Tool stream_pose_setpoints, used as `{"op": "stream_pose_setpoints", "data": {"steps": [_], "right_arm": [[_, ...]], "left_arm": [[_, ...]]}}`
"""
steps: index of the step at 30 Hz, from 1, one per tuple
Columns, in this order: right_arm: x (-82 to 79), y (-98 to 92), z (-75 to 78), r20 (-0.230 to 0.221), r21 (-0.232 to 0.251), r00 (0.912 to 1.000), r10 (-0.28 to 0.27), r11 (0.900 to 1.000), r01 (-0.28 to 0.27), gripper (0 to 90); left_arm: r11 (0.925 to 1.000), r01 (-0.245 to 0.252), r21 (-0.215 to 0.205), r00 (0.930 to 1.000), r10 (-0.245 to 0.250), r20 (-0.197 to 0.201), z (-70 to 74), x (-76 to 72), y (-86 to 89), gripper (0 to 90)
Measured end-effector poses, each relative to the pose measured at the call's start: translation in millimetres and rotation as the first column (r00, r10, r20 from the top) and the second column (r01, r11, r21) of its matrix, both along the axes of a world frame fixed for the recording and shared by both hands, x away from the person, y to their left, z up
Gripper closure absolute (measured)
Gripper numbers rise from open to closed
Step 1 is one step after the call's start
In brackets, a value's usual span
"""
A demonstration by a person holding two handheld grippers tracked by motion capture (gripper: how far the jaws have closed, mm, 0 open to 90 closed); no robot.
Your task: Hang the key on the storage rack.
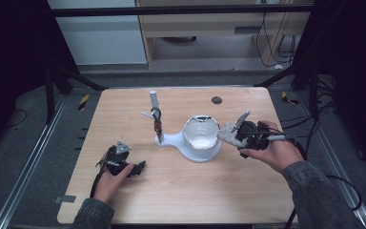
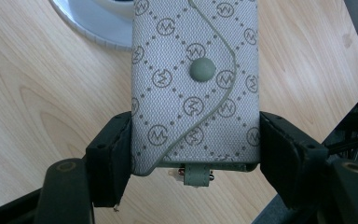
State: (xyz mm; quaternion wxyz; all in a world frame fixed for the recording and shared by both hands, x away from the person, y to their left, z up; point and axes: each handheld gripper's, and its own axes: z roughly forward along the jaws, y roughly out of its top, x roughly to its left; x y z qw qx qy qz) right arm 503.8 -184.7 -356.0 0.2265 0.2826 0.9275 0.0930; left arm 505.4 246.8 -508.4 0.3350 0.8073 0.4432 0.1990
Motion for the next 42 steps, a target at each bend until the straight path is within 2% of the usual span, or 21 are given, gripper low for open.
{"op": "stream_pose_setpoints", "data": {"steps": [11, 29, 42], "right_arm": [[8.2, 17.7, 7.1, -0.019, -0.017, 0.9991, 0.039, 0.999, -0.039, 31.0], [19.2, 50.3, -0.6, -0.059, -0.029, 0.9938, 0.094, 0.995, -0.096, 31.1], [24.4, 61.9, -1.2, -0.065, -0.031, 0.9917, 0.111, 0.993, -0.113, 31.1]], "left_arm": [[1.0000, -0.002, -0.003, 1.0000, 0.002, 0.001, -0.2, 0.0, -0.3, 1.8], [1.0000, 0.001, 0.000, 1.0000, -0.001, 0.001, 0.0, 0.2, -0.1, 1.7], [1.0000, 0.001, 0.001, 1.0000, -0.001, 0.000, 0.0, 0.1, -0.1, 1.7]]}}
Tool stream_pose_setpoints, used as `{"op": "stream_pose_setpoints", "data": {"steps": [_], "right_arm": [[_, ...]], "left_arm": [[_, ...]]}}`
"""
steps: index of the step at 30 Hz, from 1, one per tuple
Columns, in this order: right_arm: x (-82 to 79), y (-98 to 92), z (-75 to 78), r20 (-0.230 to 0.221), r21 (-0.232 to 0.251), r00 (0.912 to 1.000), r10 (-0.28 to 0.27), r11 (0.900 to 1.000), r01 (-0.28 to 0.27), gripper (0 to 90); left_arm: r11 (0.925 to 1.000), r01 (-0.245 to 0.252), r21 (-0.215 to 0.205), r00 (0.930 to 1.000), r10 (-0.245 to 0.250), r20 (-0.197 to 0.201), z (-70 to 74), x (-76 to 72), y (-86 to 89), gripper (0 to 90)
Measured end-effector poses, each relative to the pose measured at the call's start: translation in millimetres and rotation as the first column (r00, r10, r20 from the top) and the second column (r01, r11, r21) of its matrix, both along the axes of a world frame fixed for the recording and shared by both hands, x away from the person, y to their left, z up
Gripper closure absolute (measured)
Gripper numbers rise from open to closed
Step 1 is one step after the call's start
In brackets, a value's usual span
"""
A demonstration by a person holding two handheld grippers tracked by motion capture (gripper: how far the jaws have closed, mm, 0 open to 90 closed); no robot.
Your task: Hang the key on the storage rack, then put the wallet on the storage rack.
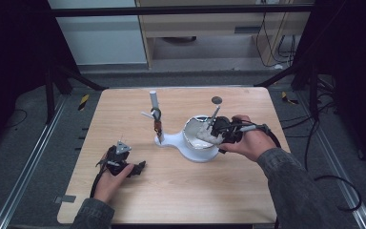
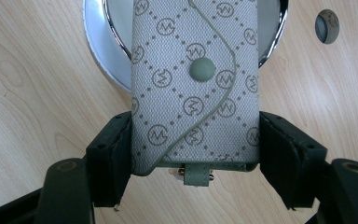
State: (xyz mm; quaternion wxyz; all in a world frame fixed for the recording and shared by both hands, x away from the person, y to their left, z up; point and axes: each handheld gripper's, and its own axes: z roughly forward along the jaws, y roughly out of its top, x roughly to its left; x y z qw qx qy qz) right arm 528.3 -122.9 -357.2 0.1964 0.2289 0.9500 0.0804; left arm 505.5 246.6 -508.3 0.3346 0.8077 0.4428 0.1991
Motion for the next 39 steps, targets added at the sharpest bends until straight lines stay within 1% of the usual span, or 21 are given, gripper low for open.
{"op": "stream_pose_setpoints", "data": {"steps": [12, 17, 27, 29, 30, 39], "right_arm": [[2.0, 6.8, 0.0, -0.004, -0.003, 1.0000, 0.008, 1.000, -0.008, 31.1], [3.3, 7.4, 2.2, -0.001, -0.001, 1.0000, 0.007, 1.000, -0.007, 31.1], [5.7, 8.8, 1.1, -0.009, -0.006, 0.9999, 0.011, 1.000, -0.011, 31.1], [5.6, 10.1, 0.4, -0.011, -0.009, 0.9999, 0.011, 1.000, -0.011, 31.1], [6.1, 10.2, 0.1, -0.011, -0.013, 0.9997, 0.021, 1.000, -0.021, 31.1], [7.7, 15.7, -5.2, -0.026, -0.034, 0.9995, 0.020, 0.999, -0.021, 31.1]], "left_arm": [[1.0000, 0.001, -0.001, 1.0000, -0.001, 0.001, -0.1, 0.0, 0.0, 1.7], [1.0000, 0.001, -0.002, 1.0000, -0.001, 0.001, -0.1, 0.0, -0.1, 1.7], [1.0000, 0.001, -0.001, 1.0000, -0.001, 0.001, -0.1, 0.0, 0.0, 1.7], [1.0000, 0.001, -0.001, 1.0000, -0.001, 0.001, -0.1, 0.0, 0.0, 1.7], [1.0000, 0.001, -0.001, 1.0000, -0.001, 0.001, -0.1, 0.0, 0.0, 1.7], [1.0000, 0.000, -0.002, 1.0000, 0.000, 0.001, -0.1, 0.0, -0.1, 1.7]]}}
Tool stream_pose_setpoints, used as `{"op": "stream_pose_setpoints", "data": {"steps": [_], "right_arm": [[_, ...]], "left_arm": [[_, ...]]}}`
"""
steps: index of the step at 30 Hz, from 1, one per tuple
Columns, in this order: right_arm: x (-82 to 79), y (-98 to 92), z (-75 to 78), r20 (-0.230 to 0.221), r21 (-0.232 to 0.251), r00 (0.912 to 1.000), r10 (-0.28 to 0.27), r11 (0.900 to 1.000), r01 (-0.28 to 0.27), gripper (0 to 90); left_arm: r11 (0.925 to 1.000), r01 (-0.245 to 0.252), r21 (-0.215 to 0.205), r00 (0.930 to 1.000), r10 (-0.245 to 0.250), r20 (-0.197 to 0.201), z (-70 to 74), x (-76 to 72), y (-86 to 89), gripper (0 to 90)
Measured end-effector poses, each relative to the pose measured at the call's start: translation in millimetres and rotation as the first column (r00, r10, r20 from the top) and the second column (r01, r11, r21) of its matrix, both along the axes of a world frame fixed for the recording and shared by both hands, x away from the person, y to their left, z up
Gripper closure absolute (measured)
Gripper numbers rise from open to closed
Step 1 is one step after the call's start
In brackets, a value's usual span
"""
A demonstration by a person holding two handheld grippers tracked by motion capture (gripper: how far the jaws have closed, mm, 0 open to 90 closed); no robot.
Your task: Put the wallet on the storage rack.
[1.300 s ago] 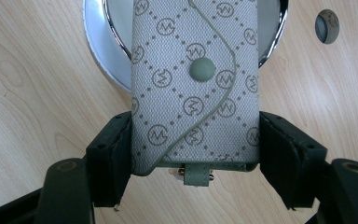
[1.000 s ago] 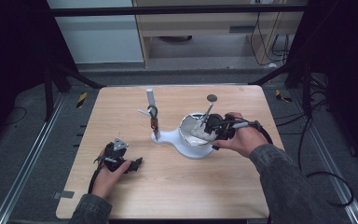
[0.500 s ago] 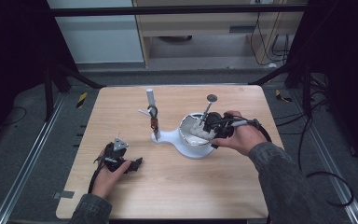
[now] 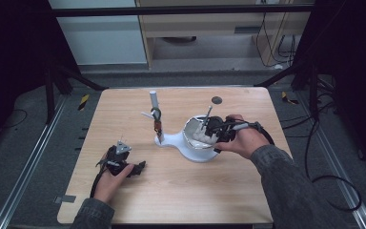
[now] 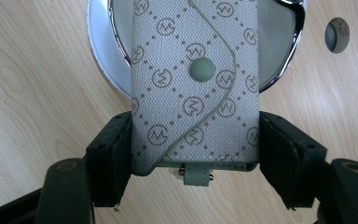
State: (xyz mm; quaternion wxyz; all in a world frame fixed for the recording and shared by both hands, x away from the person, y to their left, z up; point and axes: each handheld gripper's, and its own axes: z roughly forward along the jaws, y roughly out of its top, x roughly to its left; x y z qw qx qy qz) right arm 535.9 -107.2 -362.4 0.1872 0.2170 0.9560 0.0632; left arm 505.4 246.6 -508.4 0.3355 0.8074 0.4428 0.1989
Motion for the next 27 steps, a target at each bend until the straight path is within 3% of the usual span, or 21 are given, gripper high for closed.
{"op": "stream_pose_setpoints", "data": {"steps": [27], "right_arm": [[15.3, 16.3, -9.4, -0.015, -0.028, 0.9999, -0.002, 1.000, 0.002, 31.1]], "left_arm": [[1.0000, 0.003, 0.001, 1.0000, -0.003, -0.001, 0.0, 0.0, -0.1, 1.6]]}}
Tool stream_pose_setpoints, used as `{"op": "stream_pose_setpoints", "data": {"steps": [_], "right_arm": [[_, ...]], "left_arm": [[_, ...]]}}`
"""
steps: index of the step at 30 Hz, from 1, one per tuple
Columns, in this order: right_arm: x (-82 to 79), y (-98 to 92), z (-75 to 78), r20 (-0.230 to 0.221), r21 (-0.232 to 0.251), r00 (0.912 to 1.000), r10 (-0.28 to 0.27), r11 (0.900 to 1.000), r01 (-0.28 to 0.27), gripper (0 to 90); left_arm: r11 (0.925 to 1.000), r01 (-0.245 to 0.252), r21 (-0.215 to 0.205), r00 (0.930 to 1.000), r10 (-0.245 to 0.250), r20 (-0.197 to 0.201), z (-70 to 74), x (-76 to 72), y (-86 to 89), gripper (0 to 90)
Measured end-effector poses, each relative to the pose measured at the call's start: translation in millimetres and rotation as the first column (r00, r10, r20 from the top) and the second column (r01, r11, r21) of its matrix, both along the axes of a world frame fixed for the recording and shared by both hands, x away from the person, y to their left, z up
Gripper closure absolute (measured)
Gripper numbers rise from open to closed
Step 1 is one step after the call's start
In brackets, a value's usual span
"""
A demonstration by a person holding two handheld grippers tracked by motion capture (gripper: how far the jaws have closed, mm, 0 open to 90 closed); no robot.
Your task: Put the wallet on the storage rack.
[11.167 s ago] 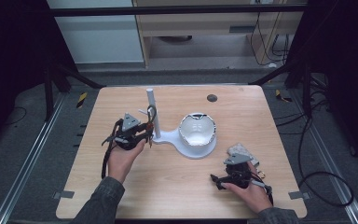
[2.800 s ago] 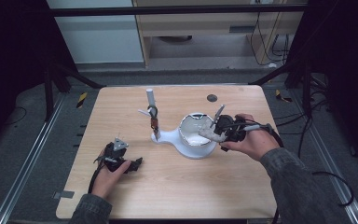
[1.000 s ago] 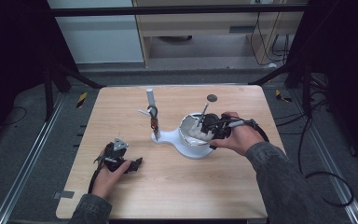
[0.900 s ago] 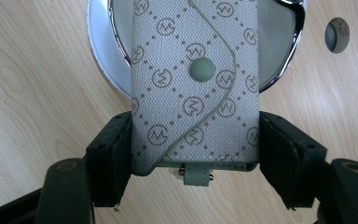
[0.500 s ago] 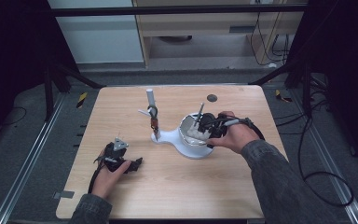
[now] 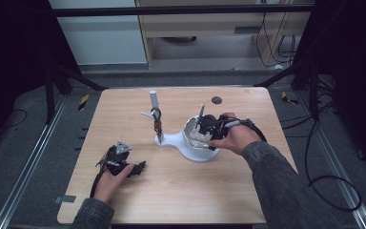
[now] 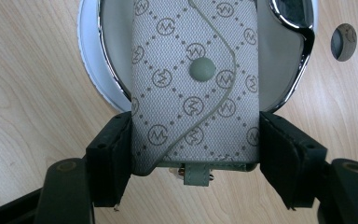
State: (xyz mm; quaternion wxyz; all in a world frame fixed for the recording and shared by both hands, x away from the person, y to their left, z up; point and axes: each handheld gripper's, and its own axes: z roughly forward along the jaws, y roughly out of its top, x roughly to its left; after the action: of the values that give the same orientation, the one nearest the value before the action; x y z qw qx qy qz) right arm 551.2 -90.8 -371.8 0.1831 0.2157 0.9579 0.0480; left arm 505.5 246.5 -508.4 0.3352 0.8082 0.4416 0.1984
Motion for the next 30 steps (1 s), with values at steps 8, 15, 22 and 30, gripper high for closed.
{"op": "stream_pose_setpoints", "data": {"steps": [8, 15, 22, 30], "right_arm": [[4.7, 3.5, -4.2, -0.010, -0.008, 0.9999, -0.001, 1.000, 0.000, 31.0], [9.0, 7.3, -7.8, -0.015, -0.011, 0.9999, -0.002, 1.000, 0.002, 31.0], [12.8, 9.7, -10.1, -0.021, -0.008, 0.9997, -0.008, 1.000, 0.008, 31.0], [16.4, 10.2, -12.8, -0.027, -0.010, 0.9995, -0.018, 1.000, 0.017, 31.0]], "left_arm": [[1.0000, 0.001, 0.000, 1.0000, -0.001, 0.000, 0.0, 0.0, -0.1, 1.6], [1.0000, 0.002, 0.000, 1.0000, -0.002, 0.000, 0.0, 0.0, -0.4, 1.6], [1.0000, 0.003, 0.001, 1.0000, -0.003, -0.001, 0.1, 0.0, -0.5, 1.6], [1.0000, 0.005, 0.000, 1.0000, -0.005, -0.001, 0.0, 0.1, -0.9, 1.5]]}}
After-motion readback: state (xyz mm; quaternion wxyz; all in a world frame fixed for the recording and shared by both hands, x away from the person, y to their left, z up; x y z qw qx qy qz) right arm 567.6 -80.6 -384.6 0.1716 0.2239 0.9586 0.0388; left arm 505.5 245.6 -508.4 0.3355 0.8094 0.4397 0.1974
